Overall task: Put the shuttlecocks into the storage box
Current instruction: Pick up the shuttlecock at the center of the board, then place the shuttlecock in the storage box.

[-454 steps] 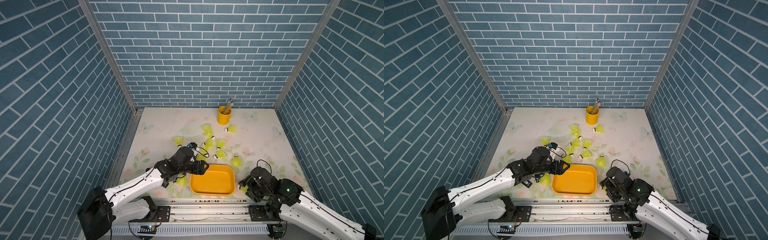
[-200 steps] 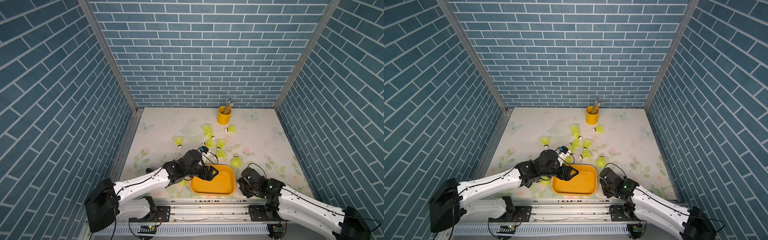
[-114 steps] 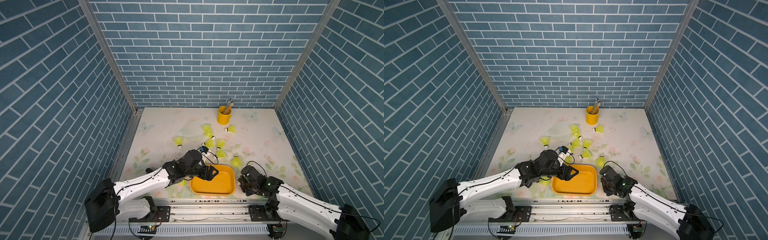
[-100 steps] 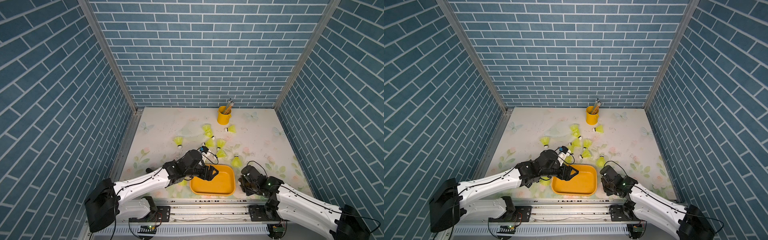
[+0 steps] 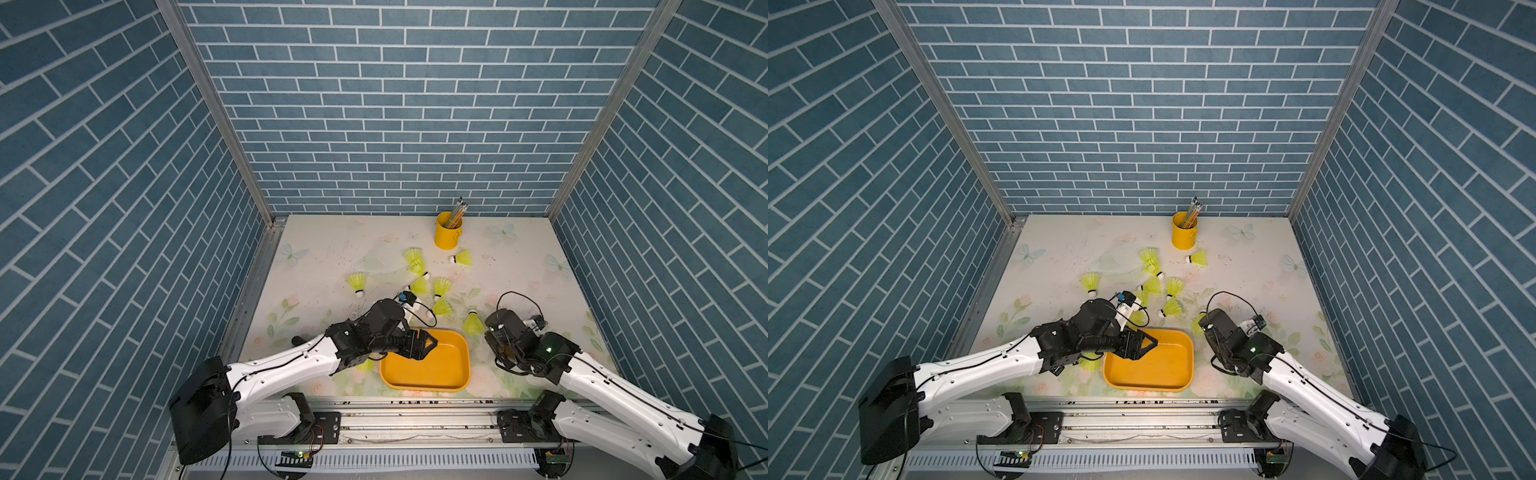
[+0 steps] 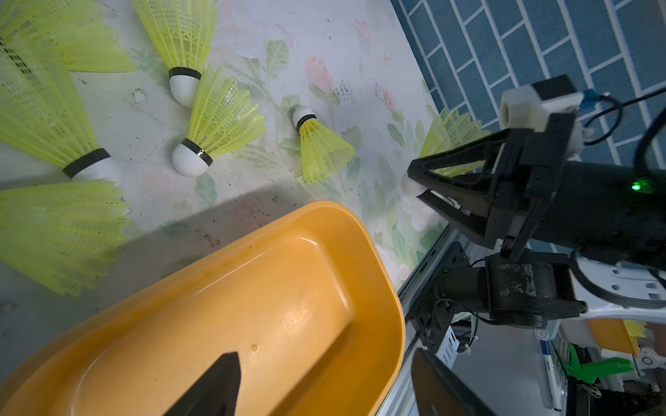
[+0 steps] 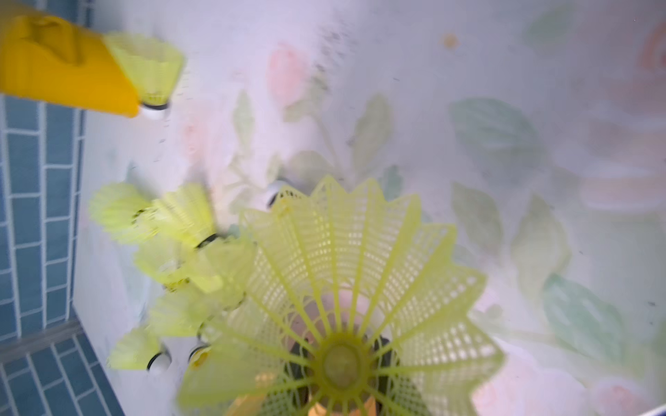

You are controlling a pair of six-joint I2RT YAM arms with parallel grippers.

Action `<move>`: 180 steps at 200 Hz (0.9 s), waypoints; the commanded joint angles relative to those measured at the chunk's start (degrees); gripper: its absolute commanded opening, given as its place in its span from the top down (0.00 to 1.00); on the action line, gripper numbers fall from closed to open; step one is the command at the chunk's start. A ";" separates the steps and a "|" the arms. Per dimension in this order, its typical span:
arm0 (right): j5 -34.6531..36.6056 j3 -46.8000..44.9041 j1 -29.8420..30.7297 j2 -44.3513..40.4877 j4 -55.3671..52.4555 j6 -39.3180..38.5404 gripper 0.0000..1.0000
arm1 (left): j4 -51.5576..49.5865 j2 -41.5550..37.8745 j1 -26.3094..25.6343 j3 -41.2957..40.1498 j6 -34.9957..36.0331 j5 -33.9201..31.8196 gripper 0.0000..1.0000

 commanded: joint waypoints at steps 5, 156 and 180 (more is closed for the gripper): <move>-4.02 4.56 -0.29 2.53 3.22 -24.84 0.88 | -2.15 0.60 -0.27 3.20 -1.98 0.05 0.19; -23.99 9.16 11.71 20.43 1.00 -33.67 0.88 | -12.70 -5.53 -0.07 -0.17 -8.63 -2.29 0.19; -23.99 8.43 12.12 21.16 1.13 -33.87 0.88 | -13.03 -6.11 -0.16 -0.96 -8.40 -0.65 0.20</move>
